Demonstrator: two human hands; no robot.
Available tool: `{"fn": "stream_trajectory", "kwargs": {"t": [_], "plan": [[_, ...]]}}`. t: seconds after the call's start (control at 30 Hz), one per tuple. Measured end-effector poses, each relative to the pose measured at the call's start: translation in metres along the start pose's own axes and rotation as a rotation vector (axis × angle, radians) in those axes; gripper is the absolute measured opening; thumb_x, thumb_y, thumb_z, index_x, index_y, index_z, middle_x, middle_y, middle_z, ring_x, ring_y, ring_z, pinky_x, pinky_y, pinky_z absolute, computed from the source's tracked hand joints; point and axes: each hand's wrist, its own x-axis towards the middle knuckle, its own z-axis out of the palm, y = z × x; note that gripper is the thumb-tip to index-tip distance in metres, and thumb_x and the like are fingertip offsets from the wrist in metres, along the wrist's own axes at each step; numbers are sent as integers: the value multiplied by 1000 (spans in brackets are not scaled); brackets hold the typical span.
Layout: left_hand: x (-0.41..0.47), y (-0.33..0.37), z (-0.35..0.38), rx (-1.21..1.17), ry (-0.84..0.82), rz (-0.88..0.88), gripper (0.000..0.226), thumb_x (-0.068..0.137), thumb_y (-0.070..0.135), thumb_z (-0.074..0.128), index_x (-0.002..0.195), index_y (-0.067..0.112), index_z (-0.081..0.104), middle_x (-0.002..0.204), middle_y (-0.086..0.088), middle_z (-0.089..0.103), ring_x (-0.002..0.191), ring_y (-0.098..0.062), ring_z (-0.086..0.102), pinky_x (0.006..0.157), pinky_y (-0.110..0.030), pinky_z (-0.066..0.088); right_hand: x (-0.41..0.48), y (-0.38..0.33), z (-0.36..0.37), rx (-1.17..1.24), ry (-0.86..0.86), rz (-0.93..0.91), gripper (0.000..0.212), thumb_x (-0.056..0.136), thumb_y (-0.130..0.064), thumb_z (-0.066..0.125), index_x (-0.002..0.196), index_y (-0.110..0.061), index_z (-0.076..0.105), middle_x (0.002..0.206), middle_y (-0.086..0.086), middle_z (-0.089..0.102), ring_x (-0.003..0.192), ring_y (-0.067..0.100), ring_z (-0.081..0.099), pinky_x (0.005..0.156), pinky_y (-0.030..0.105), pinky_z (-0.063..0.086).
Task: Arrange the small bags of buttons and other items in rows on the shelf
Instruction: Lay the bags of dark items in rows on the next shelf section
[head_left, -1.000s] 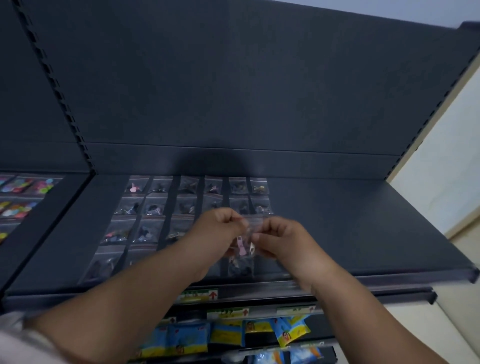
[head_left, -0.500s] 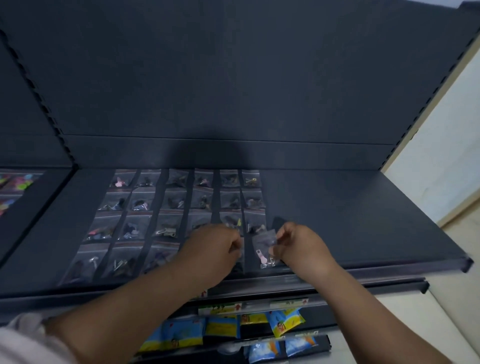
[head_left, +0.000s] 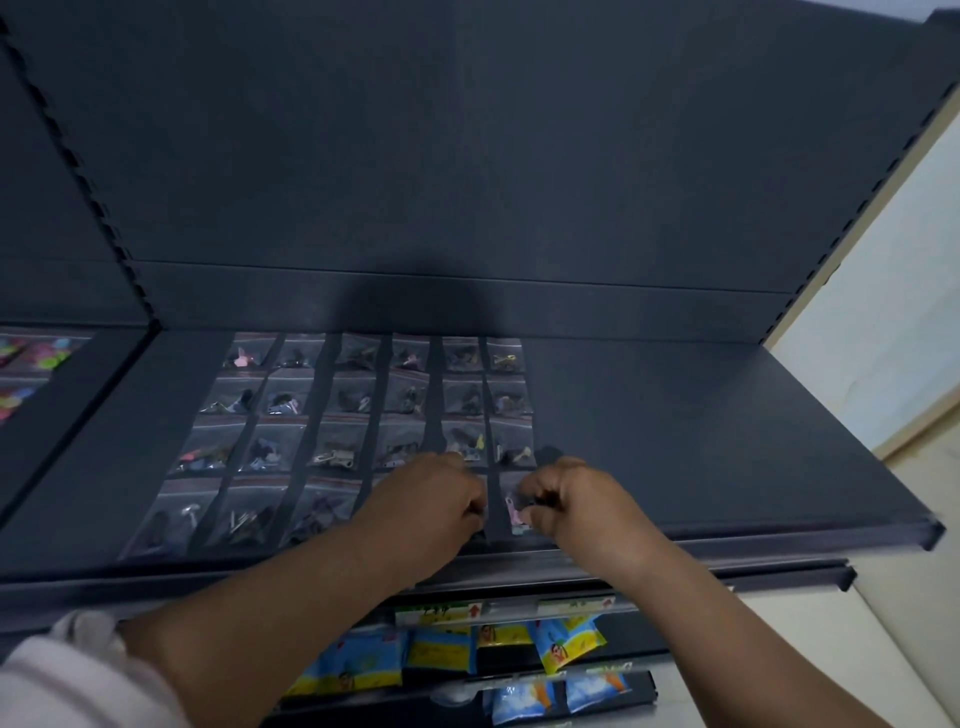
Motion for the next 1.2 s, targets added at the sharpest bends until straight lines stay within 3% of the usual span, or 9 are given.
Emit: {"fn": "stream_trajectory", "kwargs": {"t": [0.23, 0.47, 0.53, 0.6, 0.7, 0.8, 0.93, 1.07, 1.2], "plan": [[-1, 0, 0, 20, 4, 15, 25, 93, 34, 53, 109, 20, 66, 108, 0, 55, 103, -16, 48, 87, -30, 43, 1, 1, 1, 14, -17, -16, 17, 87, -26, 64, 103, -20, 68, 98, 0, 52, 87, 15, 53, 72, 21, 39], [9, -12, -7, 92, 139, 33, 27, 96, 21, 45, 118, 16, 59, 118, -2, 54, 111, -20, 47, 93, -28, 38, 19, -2, -4, -16, 230, -80, 17, 91, -16, 56, 102, -14, 69, 99, 2, 61, 92, 18, 58, 78, 23, 45], [13, -14, -9, 133, 90, 29, 37, 97, 24, 42, 132, 14, 49, 138, -3, 45, 126, -22, 39, 105, -31, 32, 26, -3, -4, -72, 217, -135, 23, 91, -9, 51, 106, -13, 68, 107, 2, 63, 101, 19, 58, 83, 22, 45], [14, -13, -11, 151, -5, 31, 48, 100, 31, 37, 144, 14, 33, 153, -2, 26, 139, -19, 23, 114, -30, 18, 31, -4, -3, -90, 153, -154, 35, 91, -2, 45, 118, -15, 64, 128, 1, 57, 118, 18, 52, 94, 15, 37], [15, -11, -15, 163, -114, 40, 55, 101, 38, 31, 149, 14, 19, 158, -2, 12, 144, -16, 10, 116, -30, 6, 36, -2, -3, -125, 43, -152, 52, 90, 4, 42, 134, -22, 51, 147, -5, 39, 134, 10, 35, 102, 8, 23], [17, -13, -15, 149, -165, 37, 55, 101, 39, 30, 149, 15, 20, 158, -2, 14, 143, -16, 13, 115, -29, 5, 37, -1, -4, -158, -28, -156, 53, 86, 8, 42, 133, -15, 52, 144, 2, 43, 133, 17, 38, 107, 22, 33], [17, -15, -15, 119, -163, 33, 52, 101, 39, 32, 147, 16, 27, 156, -1, 20, 141, -16, 19, 114, -27, 8, 35, -2, -7, -182, -52, -159, 55, 82, 9, 42, 131, -14, 54, 139, 6, 50, 125, 20, 46, 103, 29, 38], [18, -16, -14, 111, -164, 29, 52, 100, 40, 32, 146, 17, 29, 156, -1, 19, 141, -17, 19, 114, -28, 8, 35, -1, -8, -155, -49, -163, 57, 82, 11, 42, 131, -14, 53, 141, 3, 47, 127, 19, 45, 104, 28, 37], [19, -17, -13, 95, -143, 20, 47, 100, 40, 34, 140, 16, 40, 148, -2, 33, 134, -18, 29, 111, -27, 15, 36, 2, -6, -127, -24, -164, 51, 84, 9, 41, 126, -14, 58, 132, 4, 53, 119, 20, 51, 99, 28, 41]]}}
